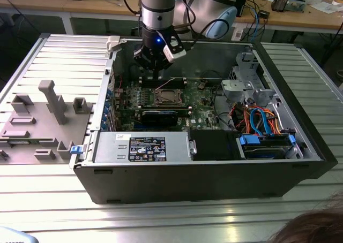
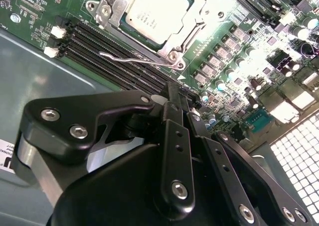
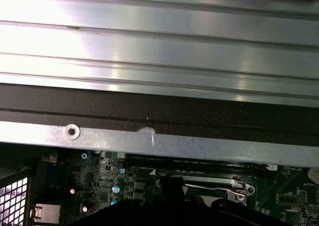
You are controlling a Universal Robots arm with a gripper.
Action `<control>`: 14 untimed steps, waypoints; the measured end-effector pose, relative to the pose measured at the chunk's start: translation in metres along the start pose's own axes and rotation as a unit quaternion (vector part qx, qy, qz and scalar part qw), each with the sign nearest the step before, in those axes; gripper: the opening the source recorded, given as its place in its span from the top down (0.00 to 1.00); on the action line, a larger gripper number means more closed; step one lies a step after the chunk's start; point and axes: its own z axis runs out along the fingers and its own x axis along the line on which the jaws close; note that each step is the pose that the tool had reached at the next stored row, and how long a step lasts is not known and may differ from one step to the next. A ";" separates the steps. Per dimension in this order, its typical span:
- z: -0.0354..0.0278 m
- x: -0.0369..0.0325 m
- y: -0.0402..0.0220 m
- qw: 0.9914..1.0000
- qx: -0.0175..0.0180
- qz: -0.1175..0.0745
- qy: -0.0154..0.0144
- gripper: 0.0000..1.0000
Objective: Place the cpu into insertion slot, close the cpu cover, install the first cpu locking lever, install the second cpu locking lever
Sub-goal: 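Install the first cpu locking lever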
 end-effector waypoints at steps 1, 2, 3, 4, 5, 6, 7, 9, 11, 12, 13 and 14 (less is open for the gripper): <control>0.0001 0.0000 0.0000 1.000 0.000 0.000 0.000 0.89; 0.0002 -0.0001 0.0000 1.000 0.000 0.000 0.000 0.89; 0.0003 -0.0002 0.0000 1.000 0.000 0.000 0.000 0.89; 0.0007 -0.0005 -0.0001 1.000 0.000 0.000 0.000 0.89; 0.0008 -0.0007 -0.0001 1.000 0.000 0.000 0.000 0.89; 0.0010 -0.0008 -0.0001 1.000 0.000 0.000 0.000 0.89; 0.0011 -0.0009 -0.0001 1.000 0.000 0.000 0.000 0.89; 0.0013 -0.0011 -0.0002 1.000 0.000 0.000 0.000 0.89; 0.0016 -0.0015 -0.0002 1.000 0.000 0.000 0.000 0.89; 0.0018 -0.0016 -0.0002 1.000 0.000 0.000 0.000 0.89; 0.0020 -0.0018 -0.0003 1.000 0.000 0.000 0.000 0.89; 0.0021 -0.0019 -0.0003 1.000 0.000 0.000 0.000 0.89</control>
